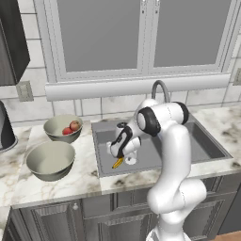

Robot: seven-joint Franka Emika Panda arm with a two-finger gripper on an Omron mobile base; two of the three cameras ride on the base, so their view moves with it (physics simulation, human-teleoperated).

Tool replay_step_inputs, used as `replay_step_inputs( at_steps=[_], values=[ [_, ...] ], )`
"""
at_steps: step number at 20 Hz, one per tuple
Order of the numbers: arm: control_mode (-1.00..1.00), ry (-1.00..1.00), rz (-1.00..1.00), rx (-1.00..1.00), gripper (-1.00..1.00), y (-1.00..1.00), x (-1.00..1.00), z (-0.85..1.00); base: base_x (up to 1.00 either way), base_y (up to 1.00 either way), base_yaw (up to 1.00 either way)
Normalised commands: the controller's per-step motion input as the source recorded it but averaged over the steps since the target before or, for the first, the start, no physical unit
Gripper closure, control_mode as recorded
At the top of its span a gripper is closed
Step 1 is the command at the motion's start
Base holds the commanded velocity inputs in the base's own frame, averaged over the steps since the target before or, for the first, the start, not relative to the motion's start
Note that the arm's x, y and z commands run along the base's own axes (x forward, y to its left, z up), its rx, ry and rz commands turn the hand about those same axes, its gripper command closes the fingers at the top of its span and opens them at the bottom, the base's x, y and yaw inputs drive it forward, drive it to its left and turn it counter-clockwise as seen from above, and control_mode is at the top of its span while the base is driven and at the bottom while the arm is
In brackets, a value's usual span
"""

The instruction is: Pick the peachs from the sink and place them in one bowl. Place the banana in the other bowl. Then turn off the sink faucet.

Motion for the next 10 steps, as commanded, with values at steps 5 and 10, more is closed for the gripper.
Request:
replay_step_inputs(
  at_steps=[5, 10],
  values=[
    [-1.00, 0.00, 0.00, 0.00, 1.00, 0.00, 0.00, -0.23, 0.00, 0.00, 0.00],
    [-1.00, 0.00, 0.00, 0.00, 1.00, 0.00, 0.00, -0.09, 0.00, 0.00, 0.00]
  ],
)
